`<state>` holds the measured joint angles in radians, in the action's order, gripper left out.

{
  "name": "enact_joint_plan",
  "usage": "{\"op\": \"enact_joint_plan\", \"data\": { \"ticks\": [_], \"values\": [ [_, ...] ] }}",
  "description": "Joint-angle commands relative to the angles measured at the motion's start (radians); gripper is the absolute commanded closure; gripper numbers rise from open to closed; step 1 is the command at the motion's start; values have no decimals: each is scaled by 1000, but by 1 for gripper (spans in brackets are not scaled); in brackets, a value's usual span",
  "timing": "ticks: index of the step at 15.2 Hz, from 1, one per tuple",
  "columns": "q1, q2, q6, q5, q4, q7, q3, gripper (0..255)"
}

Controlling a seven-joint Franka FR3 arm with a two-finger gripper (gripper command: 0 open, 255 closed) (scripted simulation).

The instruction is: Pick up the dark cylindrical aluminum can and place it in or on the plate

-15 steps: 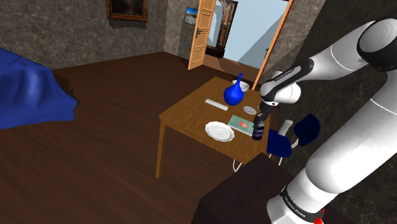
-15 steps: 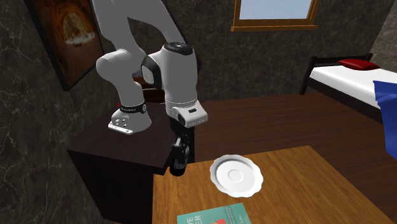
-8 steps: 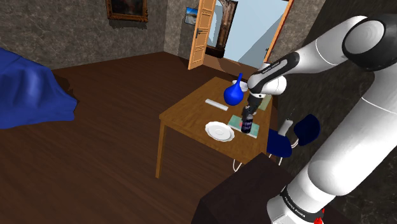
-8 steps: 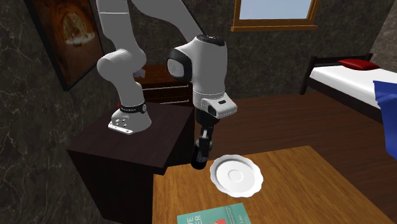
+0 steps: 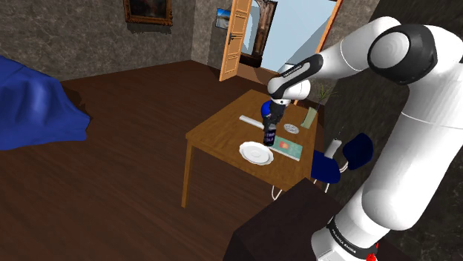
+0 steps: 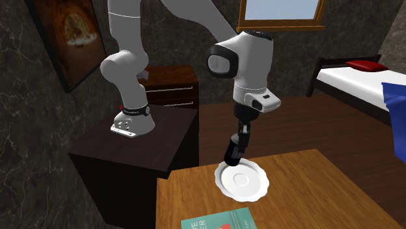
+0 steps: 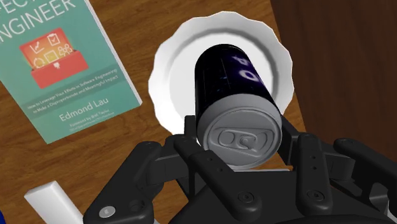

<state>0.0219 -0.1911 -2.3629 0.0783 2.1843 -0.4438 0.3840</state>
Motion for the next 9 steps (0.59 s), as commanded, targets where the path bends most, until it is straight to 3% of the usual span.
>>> {"op": "enact_joint_plan", "data": {
  "ticks": [1, 9],
  "values": [
    [11, -37, 32, 13, -65, 20, -14, 255],
    [-2, -113, -60, 56, -45, -8, -31, 255]
  ]
}}
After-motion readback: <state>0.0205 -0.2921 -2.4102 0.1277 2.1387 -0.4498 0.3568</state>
